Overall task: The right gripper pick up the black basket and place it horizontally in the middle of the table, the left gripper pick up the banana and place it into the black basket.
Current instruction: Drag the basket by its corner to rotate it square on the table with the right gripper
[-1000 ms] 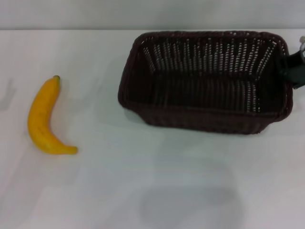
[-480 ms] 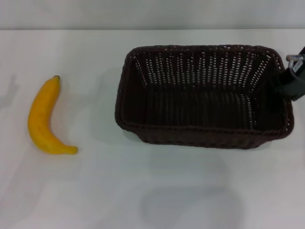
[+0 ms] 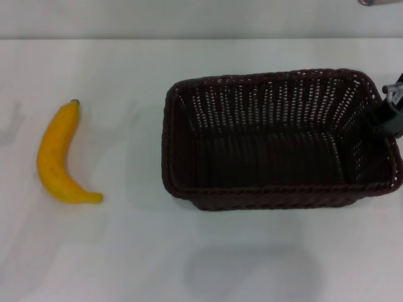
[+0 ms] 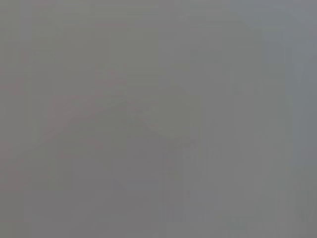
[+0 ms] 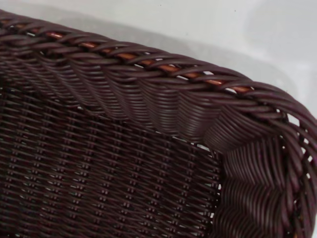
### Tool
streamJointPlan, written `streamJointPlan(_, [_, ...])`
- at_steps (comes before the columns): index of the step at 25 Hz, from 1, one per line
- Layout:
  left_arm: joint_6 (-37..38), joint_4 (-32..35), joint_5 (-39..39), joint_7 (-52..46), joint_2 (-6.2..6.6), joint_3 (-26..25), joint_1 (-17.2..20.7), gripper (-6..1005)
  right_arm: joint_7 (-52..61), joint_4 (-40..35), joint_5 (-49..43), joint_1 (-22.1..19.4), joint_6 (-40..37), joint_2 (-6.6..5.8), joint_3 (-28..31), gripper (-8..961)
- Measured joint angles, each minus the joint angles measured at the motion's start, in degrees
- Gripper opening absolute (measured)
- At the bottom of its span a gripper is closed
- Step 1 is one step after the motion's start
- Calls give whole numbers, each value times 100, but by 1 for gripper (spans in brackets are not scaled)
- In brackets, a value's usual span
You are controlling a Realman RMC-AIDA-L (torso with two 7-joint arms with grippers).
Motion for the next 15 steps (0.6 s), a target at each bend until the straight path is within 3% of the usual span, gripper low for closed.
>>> streamJointPlan(15, [-108,-6,-6,-97,-9,-4,96,887,-9,-518,-118,-345,-164,30,-348,228])
